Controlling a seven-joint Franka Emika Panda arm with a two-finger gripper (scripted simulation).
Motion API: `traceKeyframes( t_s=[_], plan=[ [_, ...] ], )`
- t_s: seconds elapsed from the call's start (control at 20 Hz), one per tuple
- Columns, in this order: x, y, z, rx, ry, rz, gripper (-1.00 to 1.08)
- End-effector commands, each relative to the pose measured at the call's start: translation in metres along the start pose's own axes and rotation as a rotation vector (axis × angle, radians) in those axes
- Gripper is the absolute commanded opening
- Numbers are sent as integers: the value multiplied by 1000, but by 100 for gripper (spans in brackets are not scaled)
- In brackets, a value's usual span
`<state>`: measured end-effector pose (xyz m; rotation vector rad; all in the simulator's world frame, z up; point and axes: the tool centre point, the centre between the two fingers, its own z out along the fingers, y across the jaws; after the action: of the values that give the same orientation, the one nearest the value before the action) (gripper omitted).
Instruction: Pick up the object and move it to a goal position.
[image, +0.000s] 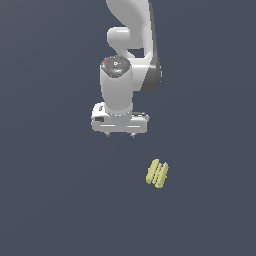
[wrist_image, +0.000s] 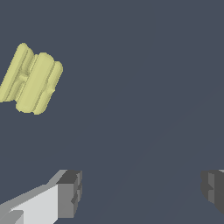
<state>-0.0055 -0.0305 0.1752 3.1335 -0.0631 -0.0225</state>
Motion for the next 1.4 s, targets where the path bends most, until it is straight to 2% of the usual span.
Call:
traceKeyframes(
  t_s=[0.0, 0.45, 0.75, 1.35],
  plan=[
    [0, 0, 0, 0, 0, 0, 100],
    [-10, -3, 12, 2, -40, -29, 100],
    [-9, -4, 12, 2, -39, -25, 100],
    [20, -32, 22, -1, -28, 65, 100]
  ],
)
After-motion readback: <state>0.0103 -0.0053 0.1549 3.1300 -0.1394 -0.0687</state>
